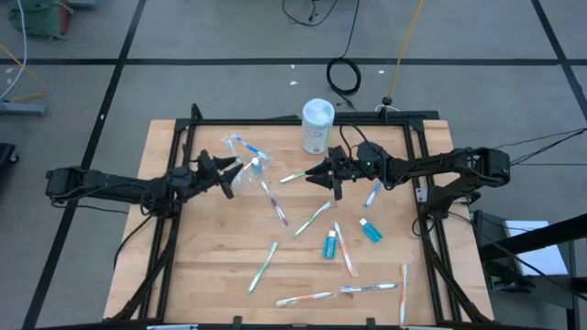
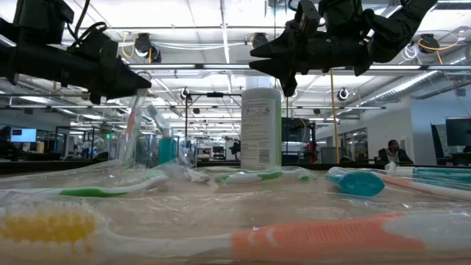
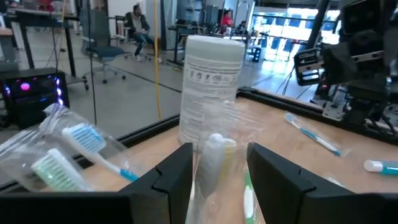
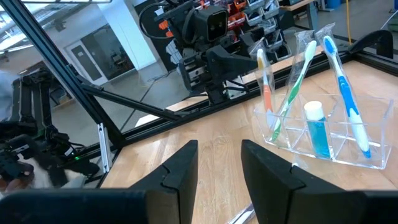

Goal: Pick & Place toothbrushing station
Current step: Put the orange toothbrush into the left of the transparent organizer

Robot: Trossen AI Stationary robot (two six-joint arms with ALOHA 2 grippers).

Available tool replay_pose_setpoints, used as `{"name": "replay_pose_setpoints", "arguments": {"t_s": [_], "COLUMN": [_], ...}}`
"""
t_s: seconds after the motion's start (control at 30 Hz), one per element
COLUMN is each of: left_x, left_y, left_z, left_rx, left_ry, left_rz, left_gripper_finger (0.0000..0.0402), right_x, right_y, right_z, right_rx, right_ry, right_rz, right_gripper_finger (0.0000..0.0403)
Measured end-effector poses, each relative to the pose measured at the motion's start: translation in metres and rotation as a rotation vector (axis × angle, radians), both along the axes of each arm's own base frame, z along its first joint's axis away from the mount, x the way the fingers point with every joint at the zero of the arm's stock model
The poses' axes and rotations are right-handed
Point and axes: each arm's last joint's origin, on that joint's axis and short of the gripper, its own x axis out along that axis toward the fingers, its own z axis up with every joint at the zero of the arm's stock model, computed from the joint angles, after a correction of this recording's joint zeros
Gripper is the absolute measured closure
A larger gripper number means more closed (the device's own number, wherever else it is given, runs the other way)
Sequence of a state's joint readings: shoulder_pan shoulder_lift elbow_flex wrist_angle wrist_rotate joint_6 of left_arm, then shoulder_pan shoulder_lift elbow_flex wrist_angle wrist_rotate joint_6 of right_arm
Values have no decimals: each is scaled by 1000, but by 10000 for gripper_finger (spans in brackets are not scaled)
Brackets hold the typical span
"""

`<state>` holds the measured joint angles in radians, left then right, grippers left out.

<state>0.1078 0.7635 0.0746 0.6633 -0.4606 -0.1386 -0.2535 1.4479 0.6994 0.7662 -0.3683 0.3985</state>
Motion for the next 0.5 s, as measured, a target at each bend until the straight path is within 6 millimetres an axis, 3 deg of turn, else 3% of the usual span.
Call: {"name": "replay_pose_setpoints", "arguments": {"t_s": [0.5], "left_x": [2], "left_y": [-16], "left_z": [11], "left_rx": [109], "left_ry": [-61], "left_rz": [-85], "left_gripper_finger": [243], "right_x": [0], "right_y": [0], "right_z": [0], "right_rx": [0], "right_ry": [0], "right_rz": [0], "right_gripper_finger": [289]}}
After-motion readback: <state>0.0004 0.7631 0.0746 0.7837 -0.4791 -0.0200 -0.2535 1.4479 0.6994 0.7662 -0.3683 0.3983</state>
